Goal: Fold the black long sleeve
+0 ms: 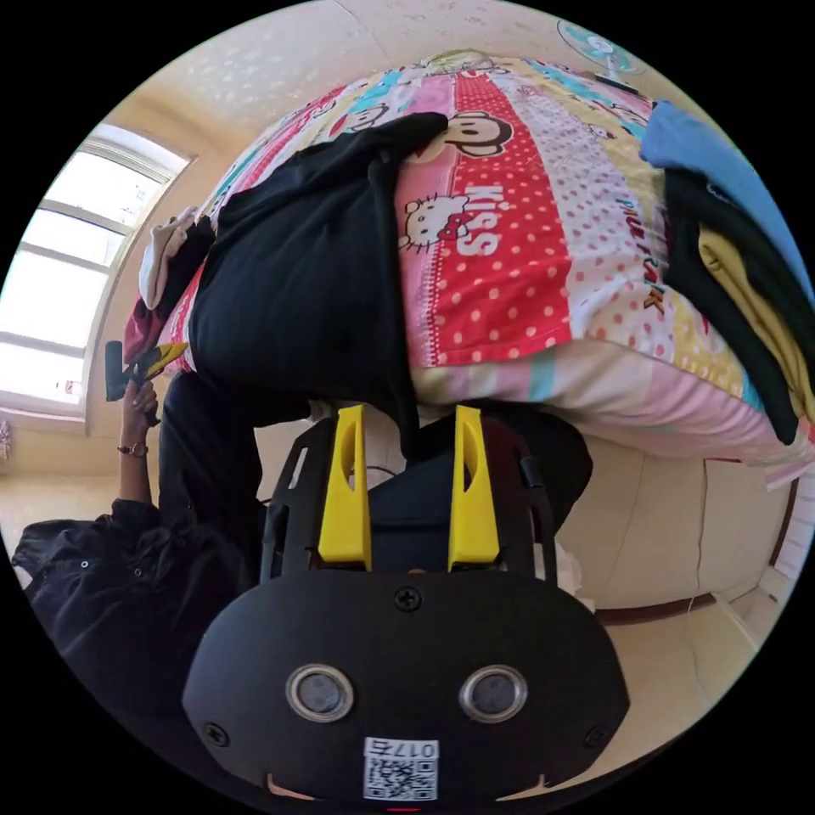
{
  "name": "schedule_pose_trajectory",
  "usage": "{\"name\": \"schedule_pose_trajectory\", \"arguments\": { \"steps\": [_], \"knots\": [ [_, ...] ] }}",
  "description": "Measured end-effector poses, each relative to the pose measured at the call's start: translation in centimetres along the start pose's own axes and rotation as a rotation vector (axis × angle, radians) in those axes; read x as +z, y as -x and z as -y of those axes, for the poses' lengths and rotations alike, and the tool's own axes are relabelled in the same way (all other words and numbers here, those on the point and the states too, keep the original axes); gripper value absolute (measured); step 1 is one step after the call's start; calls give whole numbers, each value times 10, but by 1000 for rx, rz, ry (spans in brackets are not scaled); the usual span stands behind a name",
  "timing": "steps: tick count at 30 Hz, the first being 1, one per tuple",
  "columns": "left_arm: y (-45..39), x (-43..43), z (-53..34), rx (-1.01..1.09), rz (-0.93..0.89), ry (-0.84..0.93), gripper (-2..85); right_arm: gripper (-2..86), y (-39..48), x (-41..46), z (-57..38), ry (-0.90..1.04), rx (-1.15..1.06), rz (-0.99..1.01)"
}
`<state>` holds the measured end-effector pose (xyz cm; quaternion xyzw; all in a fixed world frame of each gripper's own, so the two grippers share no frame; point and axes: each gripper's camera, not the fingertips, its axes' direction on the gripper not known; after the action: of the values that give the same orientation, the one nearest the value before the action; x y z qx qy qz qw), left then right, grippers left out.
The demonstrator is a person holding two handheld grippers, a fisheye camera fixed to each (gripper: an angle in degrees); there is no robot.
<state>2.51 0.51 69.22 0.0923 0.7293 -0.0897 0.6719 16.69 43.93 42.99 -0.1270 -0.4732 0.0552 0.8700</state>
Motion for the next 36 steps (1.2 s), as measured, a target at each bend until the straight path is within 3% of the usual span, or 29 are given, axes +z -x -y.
{"name": "schedule_pose_trajectory", "arguments": {
  "steps": [4, 10, 16, 22, 29, 36],
  "knots": [
    [-6, 15, -14, 1, 161, 164, 172, 160, 0, 41, 30, 132, 58, 9],
    [-12, 107, 21, 50, 297, 541, 201, 164, 6, 91, 74, 280, 24, -38],
    [-2, 182, 42, 77, 190, 680, 130, 75, 0, 104, 81, 388, -34, 21],
    [-8, 170, 43, 61, 132, 736, 28, 24, -16, 49, 47, 260, -89, 127],
    [-73, 27, 28, 254, -104, 482, 16, 26, -40, -103, -28, -136, -241, 441],
    [-55, -62, -30, 142, -476, 255, 12, 25, -65, -144, -100, -220, -299, 814]
  ]
}}
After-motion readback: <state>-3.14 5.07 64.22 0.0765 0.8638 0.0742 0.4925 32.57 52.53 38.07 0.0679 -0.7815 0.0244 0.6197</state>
